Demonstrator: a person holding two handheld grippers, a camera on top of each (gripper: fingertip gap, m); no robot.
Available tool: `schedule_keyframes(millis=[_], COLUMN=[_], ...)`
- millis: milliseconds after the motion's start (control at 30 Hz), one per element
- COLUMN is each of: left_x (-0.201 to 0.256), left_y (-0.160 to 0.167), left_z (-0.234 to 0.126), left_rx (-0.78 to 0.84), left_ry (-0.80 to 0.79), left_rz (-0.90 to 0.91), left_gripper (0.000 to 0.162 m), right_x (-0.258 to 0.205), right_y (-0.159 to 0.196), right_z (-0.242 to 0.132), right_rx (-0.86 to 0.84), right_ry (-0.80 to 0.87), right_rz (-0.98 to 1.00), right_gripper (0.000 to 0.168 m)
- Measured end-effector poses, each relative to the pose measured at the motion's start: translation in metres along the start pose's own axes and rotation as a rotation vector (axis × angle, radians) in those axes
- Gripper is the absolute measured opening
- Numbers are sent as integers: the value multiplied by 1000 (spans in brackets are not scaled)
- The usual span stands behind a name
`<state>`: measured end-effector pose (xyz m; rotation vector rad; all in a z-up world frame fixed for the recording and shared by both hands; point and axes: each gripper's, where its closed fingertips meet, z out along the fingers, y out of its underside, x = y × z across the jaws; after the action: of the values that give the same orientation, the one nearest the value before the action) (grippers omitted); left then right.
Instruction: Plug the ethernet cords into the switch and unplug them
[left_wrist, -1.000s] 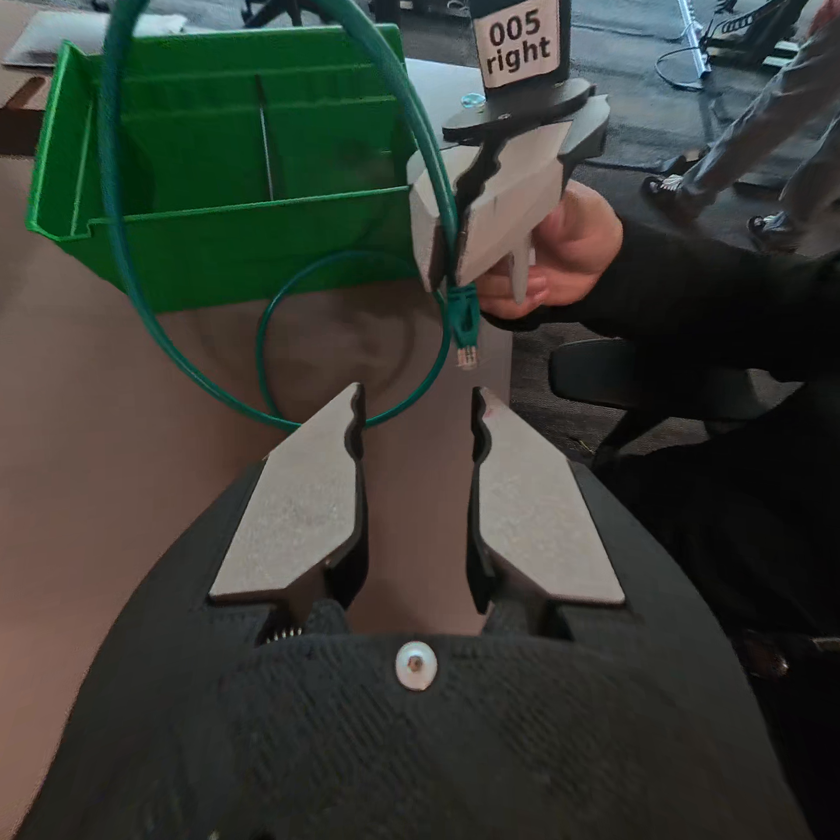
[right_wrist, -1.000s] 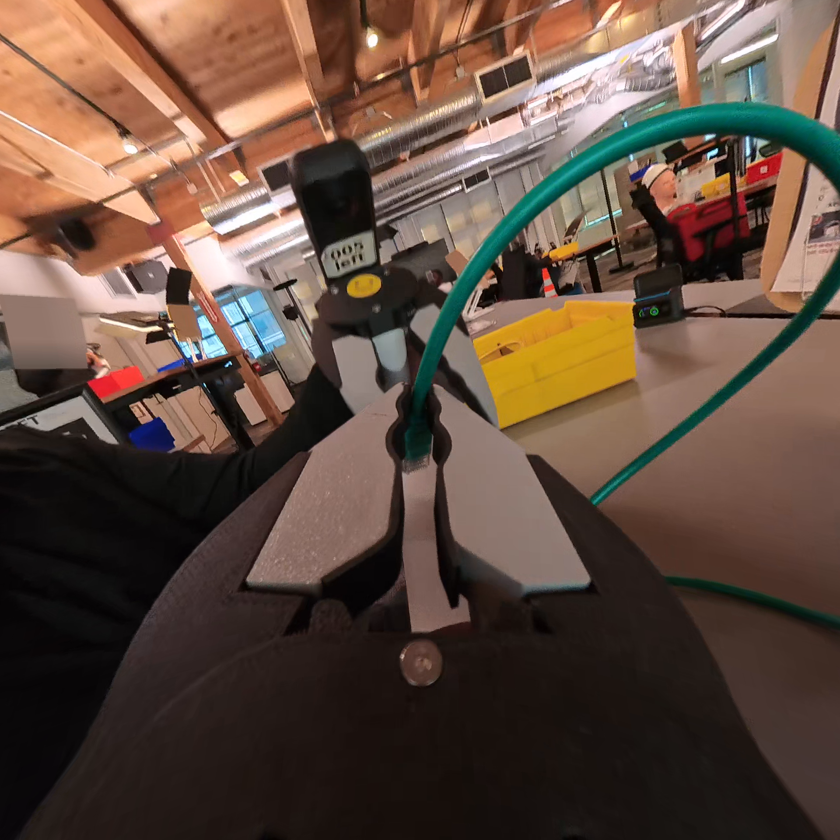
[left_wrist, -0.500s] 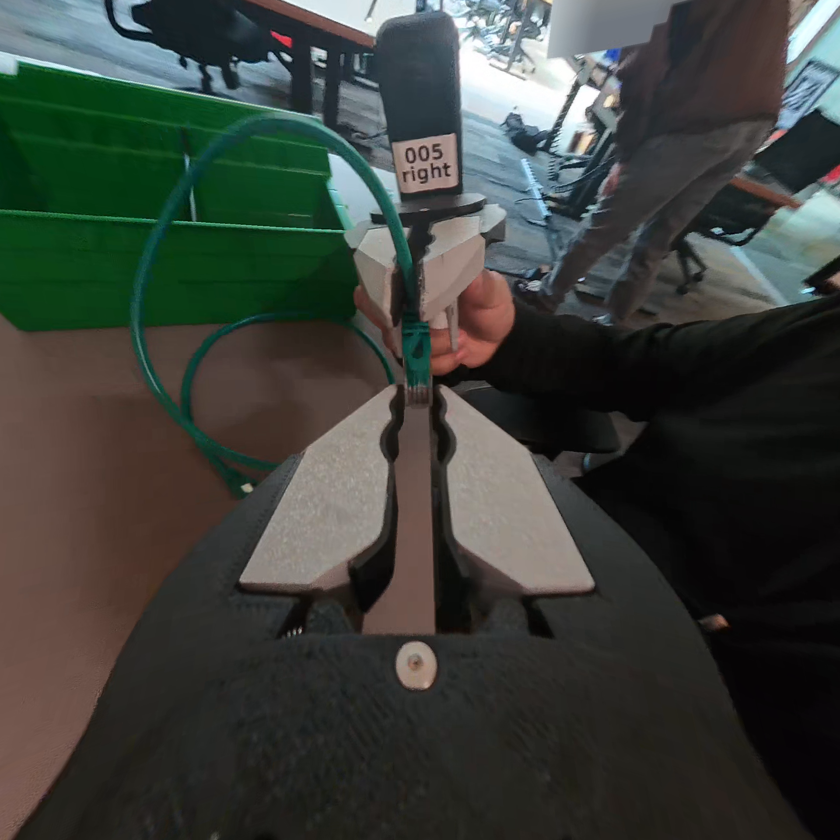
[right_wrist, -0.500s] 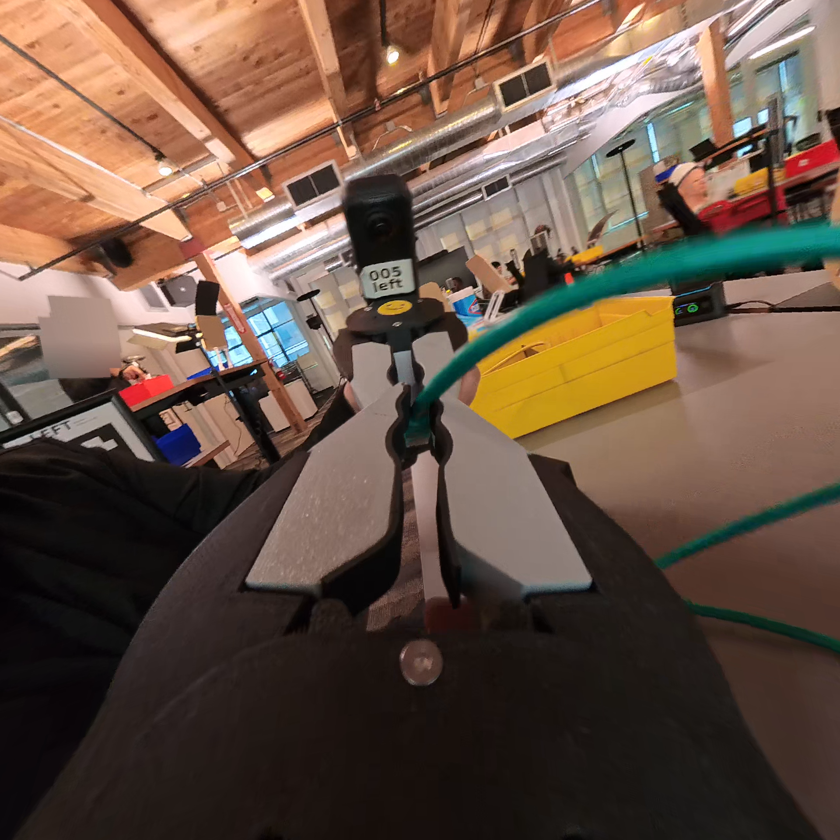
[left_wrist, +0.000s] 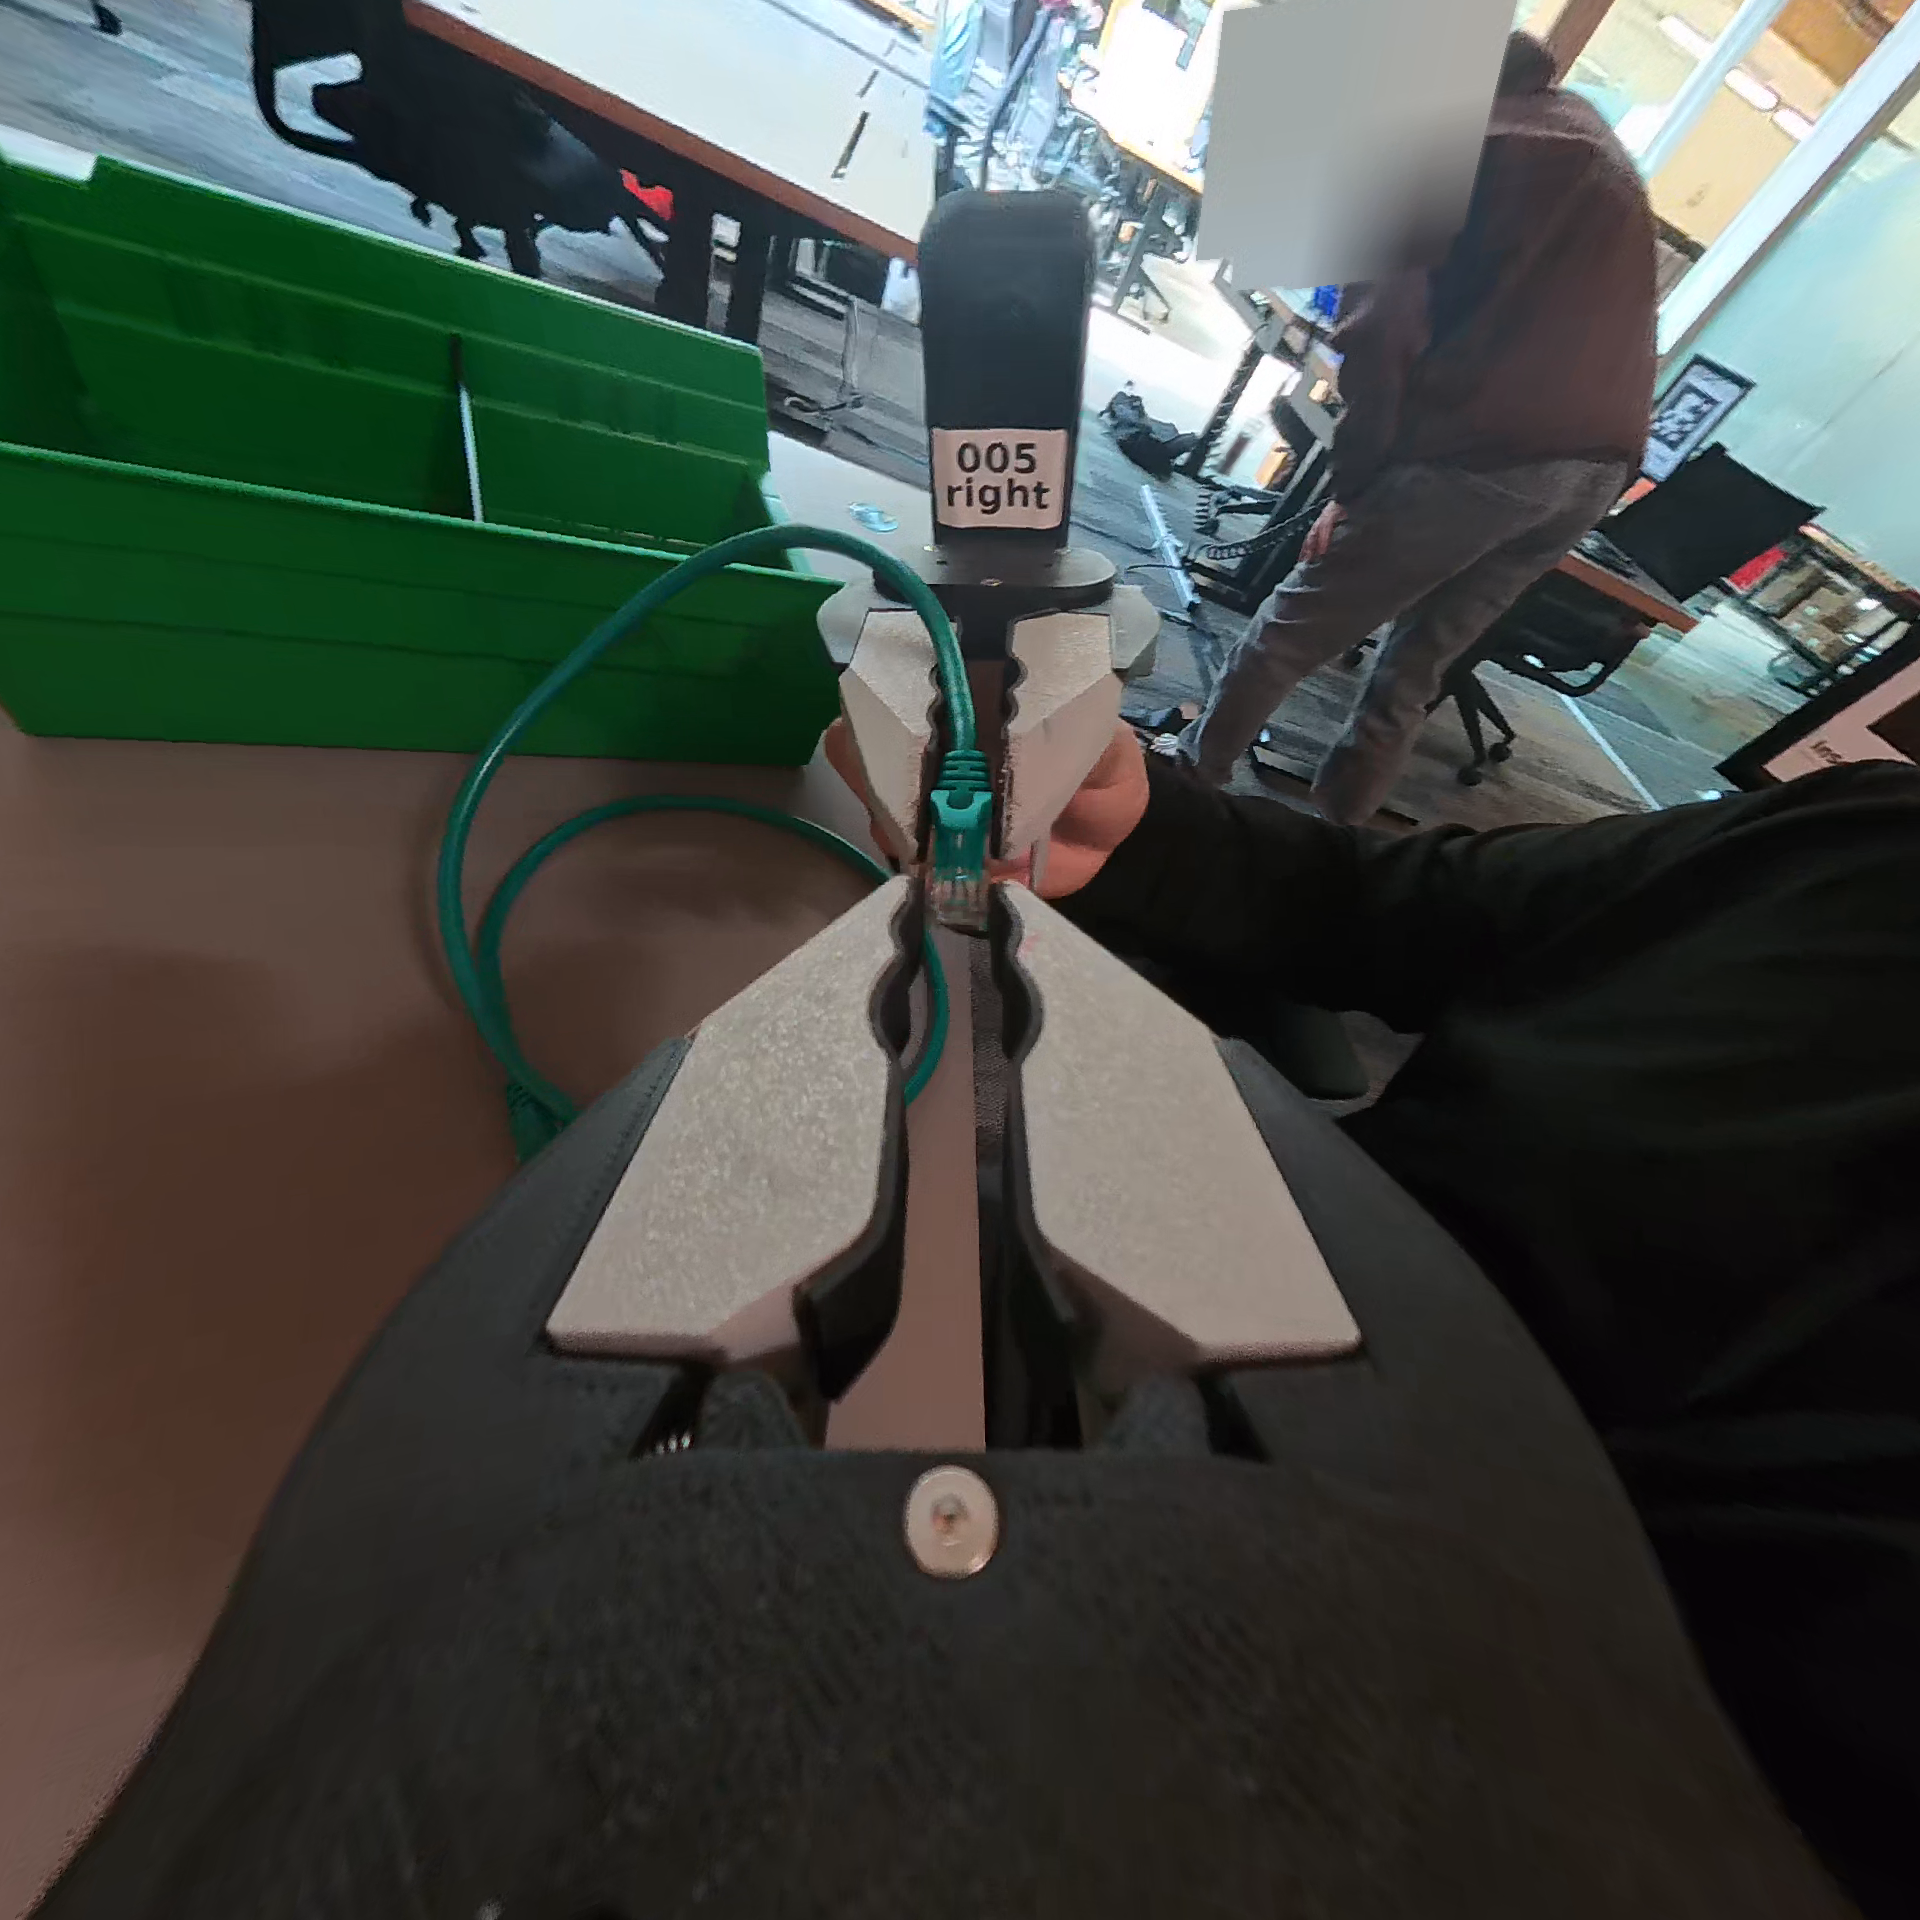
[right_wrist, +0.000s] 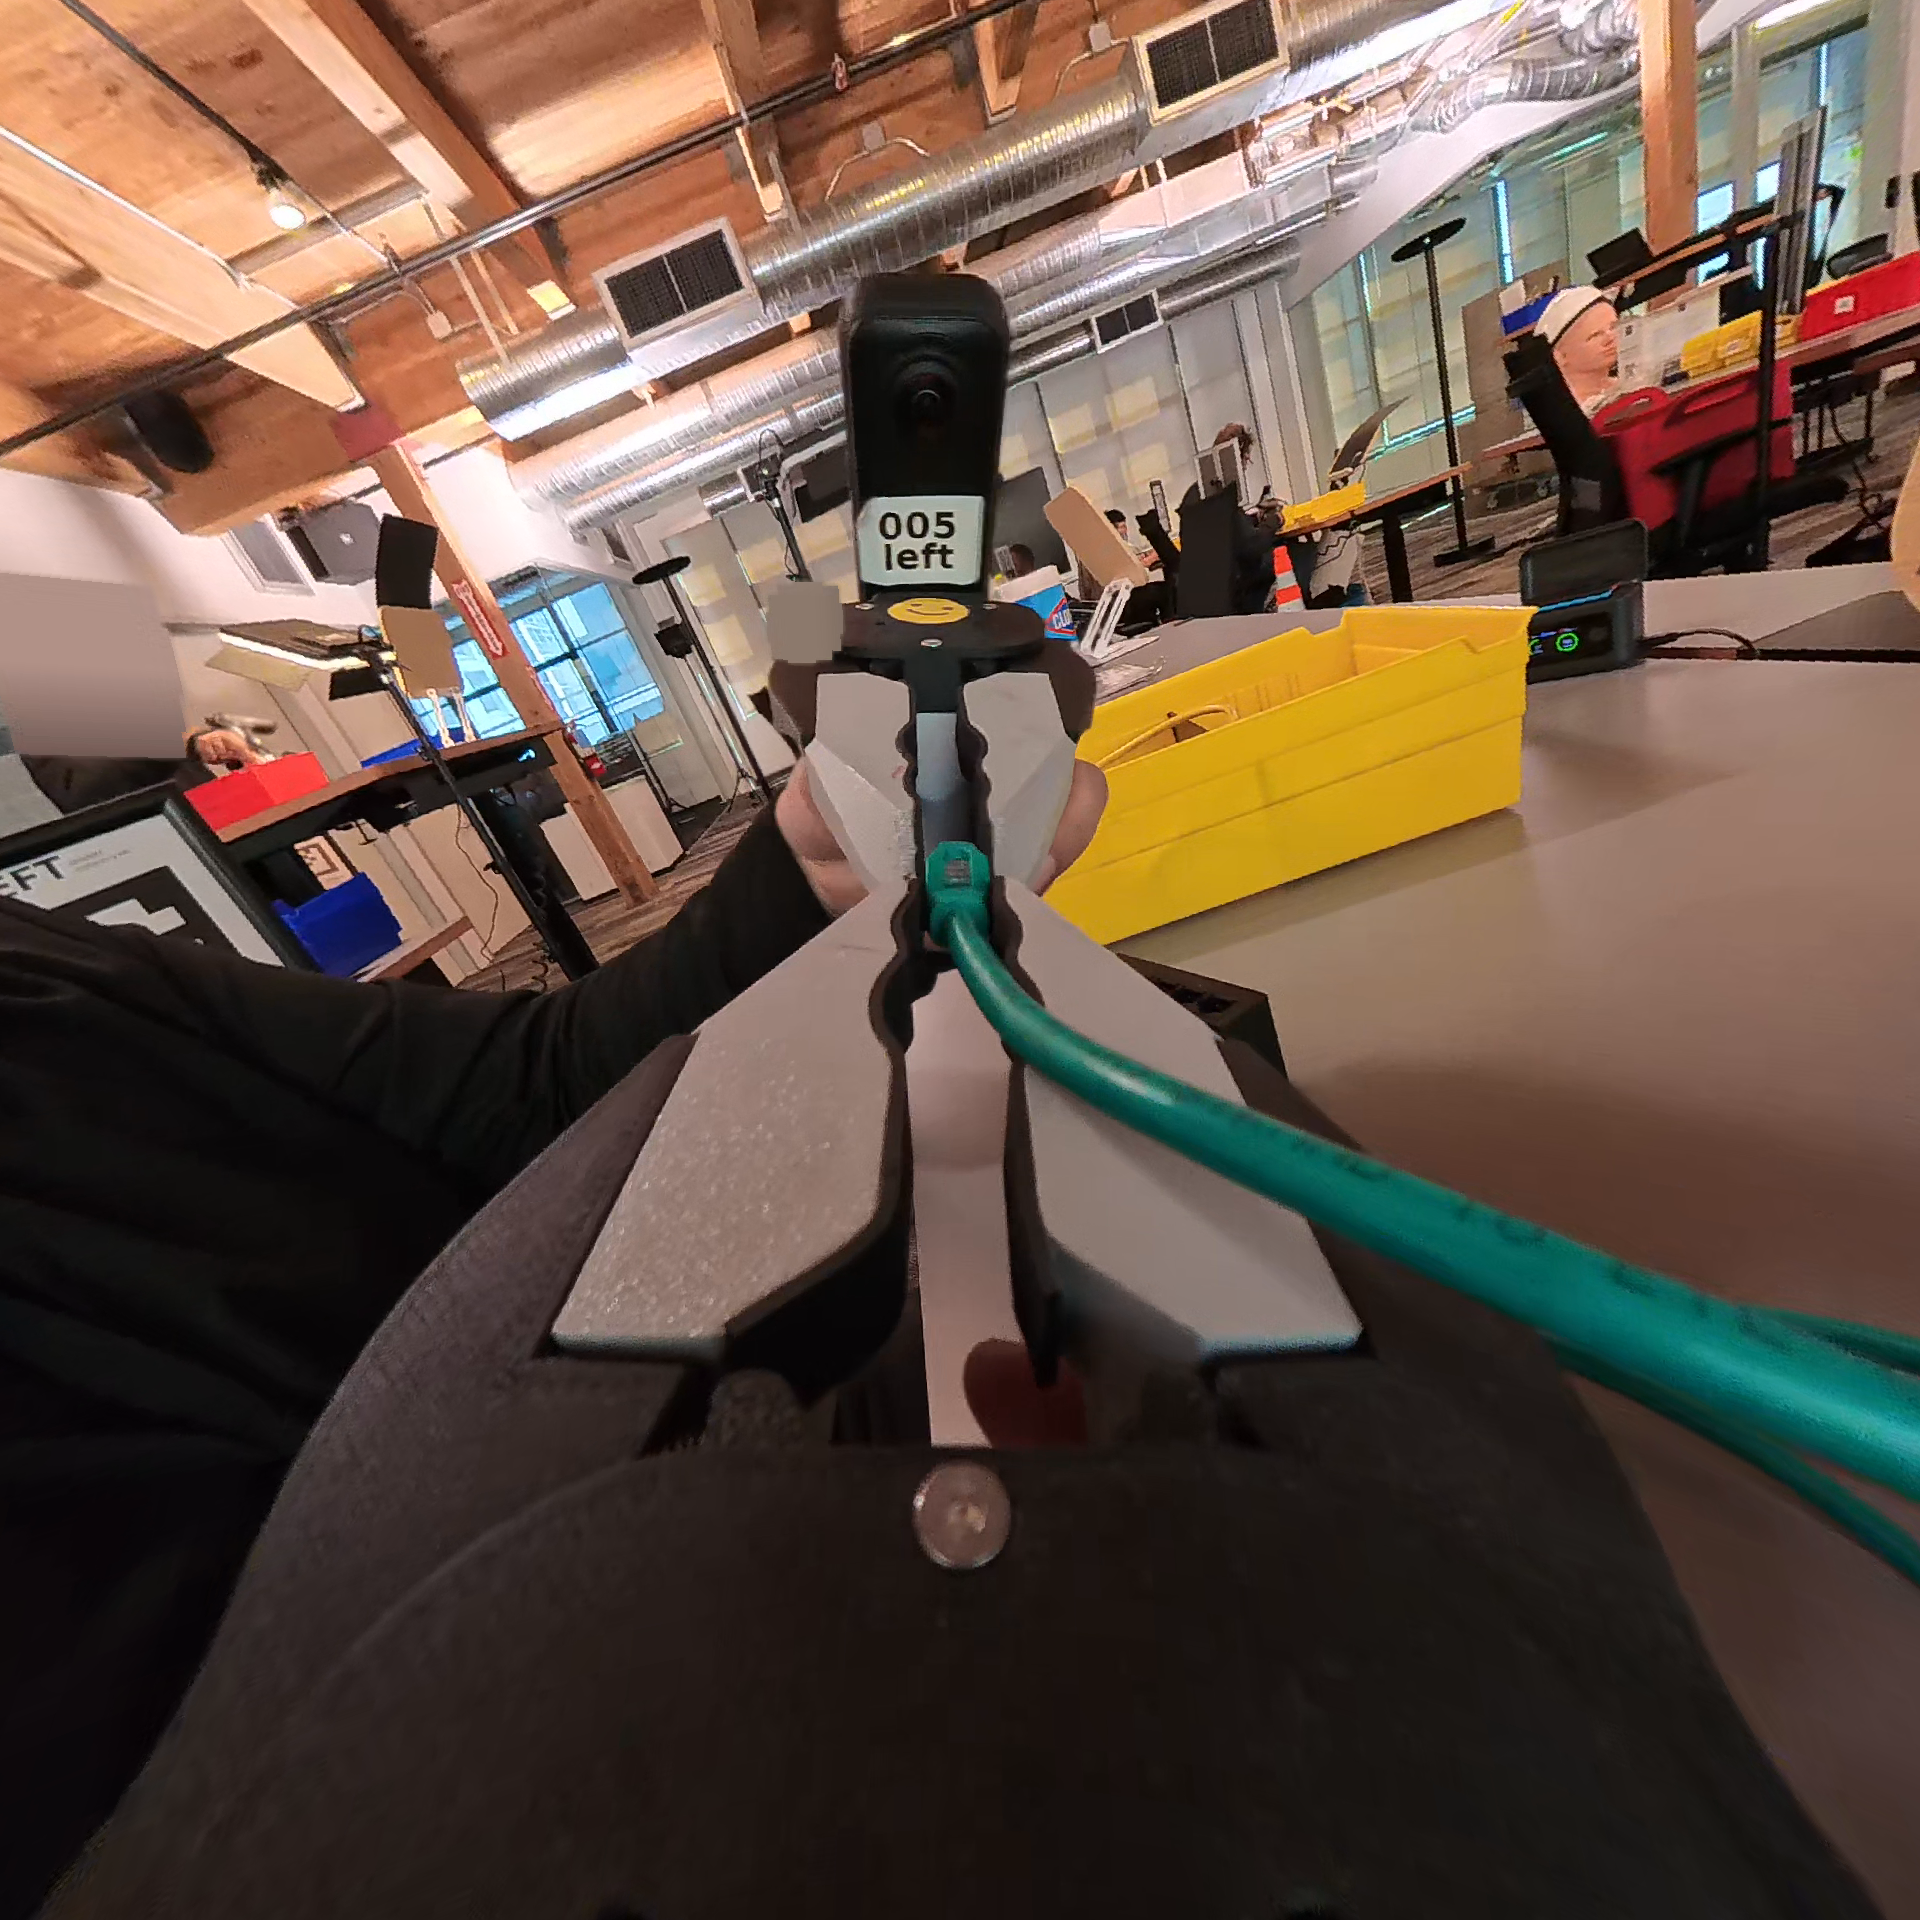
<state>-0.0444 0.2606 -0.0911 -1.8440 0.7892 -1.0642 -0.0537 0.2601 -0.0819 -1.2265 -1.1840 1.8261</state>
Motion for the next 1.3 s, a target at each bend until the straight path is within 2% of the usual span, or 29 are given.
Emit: schedule_keyframes(millis=[67, 133, 233, 300, 367, 467, 567, 667, 733, 867, 1133, 1200, 1300], left_x=[-7, -14, -38, -56, -67, -82, -98, -110, -114, -115, -111, -111, -115], left_y=[2, 4, 31, 63, 92, 124, 138, 135, 140, 146, 147, 147, 146], left_z=[-8, -25, -63, -89, -108, -118, -120, -113, -105, -97, -84, -83, -86], left_rx=[-26, -39, -143, -265, -351, -407, -422, -377, -371, -339, -327, -325, -329], left_ry=[-80, -202, -496, -692, -808, -893, -952, -963, -921, -851, -633, -624, -684], left_rz=[-18, 14, 81, 134, 160, 168, 180, 260, 251, 212, 128, 119, 137], left_gripper=[16, 39, 58, 59, 59, 63, 67, 57, 52, 27, 27, 27, 47], right_x=[5, 13, 23, 29, 33, 32, 27, 23, 22, 27, 28, 28, 30], right_y=[-1, -2, 0, 4, 9, 15, 20, 27, 32, 41, 49, 52, 56], right_z=[-1, -7, -16, -19, -17, -9, 2, 13, 18, 24, 24, 23, 21], right_rx=[8, 8, -10, -42, -77, -123, -168, -227, -265, -312, -332, -354, -379], right_ry=[23, 63, 125, 156, 187, 194, 194, 199, 208, 215, 126, 114, 125], right_rz=[7, 11, 10, 10, -7, -22, -40, -74, -105, -137, -186, -211, -242], right_gripper=[8, 8, 8, 8, 8, 8, 8, 8, 8, 8, 8, 8, 8])
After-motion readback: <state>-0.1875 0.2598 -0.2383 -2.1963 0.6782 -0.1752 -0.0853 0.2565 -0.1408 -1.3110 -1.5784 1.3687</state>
